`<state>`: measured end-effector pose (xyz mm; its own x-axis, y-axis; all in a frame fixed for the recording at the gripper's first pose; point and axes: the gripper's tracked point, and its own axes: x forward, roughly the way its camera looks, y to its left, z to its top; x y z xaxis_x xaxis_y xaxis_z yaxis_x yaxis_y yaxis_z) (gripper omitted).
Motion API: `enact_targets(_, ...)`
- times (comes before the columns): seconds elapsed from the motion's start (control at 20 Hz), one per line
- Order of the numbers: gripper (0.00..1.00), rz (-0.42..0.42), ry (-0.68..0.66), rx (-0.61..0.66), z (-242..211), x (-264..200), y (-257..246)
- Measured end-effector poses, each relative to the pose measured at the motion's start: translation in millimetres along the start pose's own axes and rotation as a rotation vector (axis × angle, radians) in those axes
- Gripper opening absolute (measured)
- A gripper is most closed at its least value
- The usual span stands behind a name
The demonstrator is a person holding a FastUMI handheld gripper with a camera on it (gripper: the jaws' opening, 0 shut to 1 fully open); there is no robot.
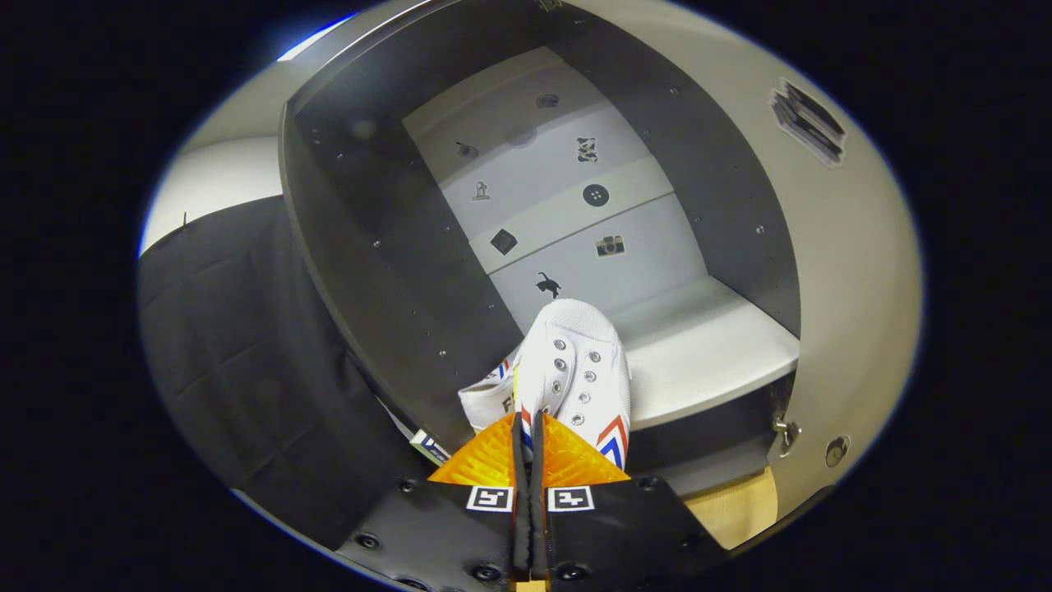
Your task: Open the shoe cabinet door, grab the shoes and put them into the shoe cabinet, then close the shoe cabinet door.
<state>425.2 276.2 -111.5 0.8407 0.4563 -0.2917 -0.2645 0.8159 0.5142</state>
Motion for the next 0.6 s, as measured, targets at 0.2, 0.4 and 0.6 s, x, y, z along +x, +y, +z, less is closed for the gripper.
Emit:
enact_targets(0.2, 0.01, -0.009, -0.026, -0.002, 20.9, 27.0, -1.6)
enact_targets(0.4, 0.01, -0.024, -0.034, -0.007, 37.2, 59.0, -6.7)
enact_targets(0.6, 0.01, -0.062, -0.039, -0.057, 48.4, 86.3, -20.5)
